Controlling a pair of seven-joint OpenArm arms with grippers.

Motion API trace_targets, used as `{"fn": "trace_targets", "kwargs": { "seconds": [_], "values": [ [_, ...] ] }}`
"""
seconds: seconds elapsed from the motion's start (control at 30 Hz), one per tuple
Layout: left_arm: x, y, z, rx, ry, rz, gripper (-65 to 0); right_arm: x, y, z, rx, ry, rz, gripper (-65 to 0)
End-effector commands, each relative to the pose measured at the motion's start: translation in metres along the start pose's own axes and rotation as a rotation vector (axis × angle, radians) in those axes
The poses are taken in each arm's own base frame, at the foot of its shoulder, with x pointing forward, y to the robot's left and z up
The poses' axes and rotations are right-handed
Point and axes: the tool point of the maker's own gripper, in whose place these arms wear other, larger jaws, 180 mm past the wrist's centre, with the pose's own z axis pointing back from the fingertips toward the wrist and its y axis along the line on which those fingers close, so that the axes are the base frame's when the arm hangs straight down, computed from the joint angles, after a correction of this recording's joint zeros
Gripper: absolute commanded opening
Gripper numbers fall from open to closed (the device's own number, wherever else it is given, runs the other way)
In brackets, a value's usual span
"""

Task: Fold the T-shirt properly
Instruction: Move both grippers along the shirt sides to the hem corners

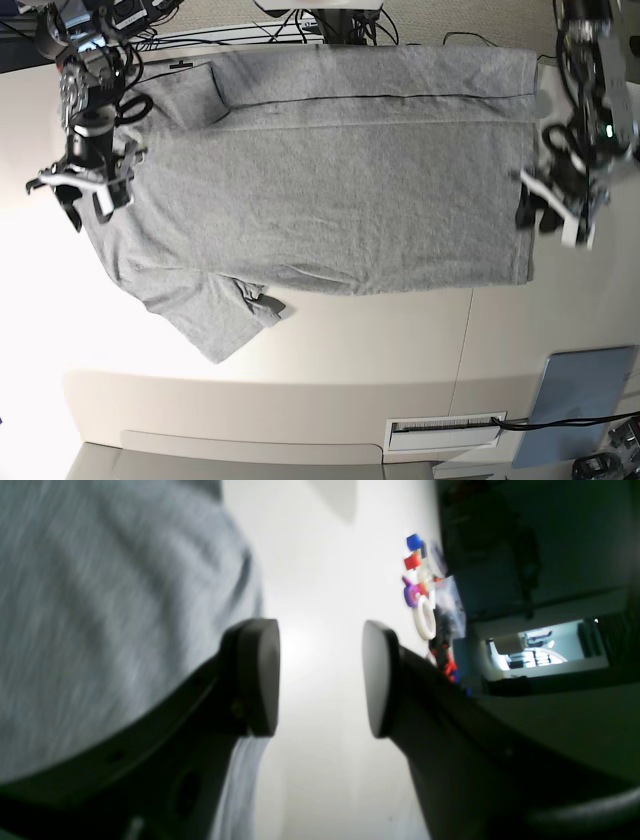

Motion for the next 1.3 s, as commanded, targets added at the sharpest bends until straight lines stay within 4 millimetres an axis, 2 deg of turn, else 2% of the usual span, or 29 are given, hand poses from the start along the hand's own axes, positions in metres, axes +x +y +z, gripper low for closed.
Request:
{"fn": "trace_targets", "kwargs": {
  "seconds": [0.0, 0.07, 0.23, 0.4, 0.5, 0.77, 1.03, 1.1, 1.17, 1.23, 1.27],
  "values": [
    [0.018, 0.008, -0.006, 0.015, -0.035, -0.003, -38.3, 0.013, -0.015, -0.003, -0.041, -0.046, -0.012, -38.5],
    [0.019, 0.018, -0.026, 0.043, -0.007, 0.014, -38.3, 0.015, -0.016, -0.008, -0.034, -0.041, -0.05, -38.5],
    [0.018, 0.039, -0.073, 0.078, 0.071, 0.087, -38.1, 0.011, -0.001, -0.019, 0.051, -0.013, -0.054, -38.6],
    [0.038, 0.065, -0.098, 0.114, 0.071, 0.176, -38.1, 0.012, 0.006, -0.02, 0.079, -0.009, -0.07, -38.6],
    [0.037, 0.074, -0.107, 0.12, 0.109, 0.227, -38.1, 0.012, 0.006, -0.02, 0.08, -0.008, -0.072, -38.6],
    [0.007, 0.067, -0.118, 0.041, 0.233, 0.244, -38.1, 0.012, 0.006, -0.02, 0.079, -0.009, -0.072, -38.6],
    [-0.001, 0.032, -0.128, -0.064, 0.255, 0.224, -38.9, 0.014, 0.003, -0.021, 0.073, -0.015, -0.075, -38.6],
    [0.0, 0.031, -0.128, -0.067, 0.254, 0.224, -44.5, 0.016, 0.003, -0.022, 0.071, -0.019, -0.076, -38.6],
    [-0.001, 0.032, -0.128, -0.065, 0.257, 0.222, -53.8, 0.019, 0.0, -0.025, 0.065, -0.025, -0.086, -38.6],
    [-0.003, 0.032, -0.127, -0.066, 0.269, 0.213, -62.6, 0.021, -0.003, -0.032, 0.07, -0.019, -0.126, -38.6],
    [-0.005, 0.032, -0.126, -0.064, 0.28, 0.204, -65.0, 0.022, -0.003, -0.038, 0.083, -0.017, -0.139, -38.6]
  ]
}}
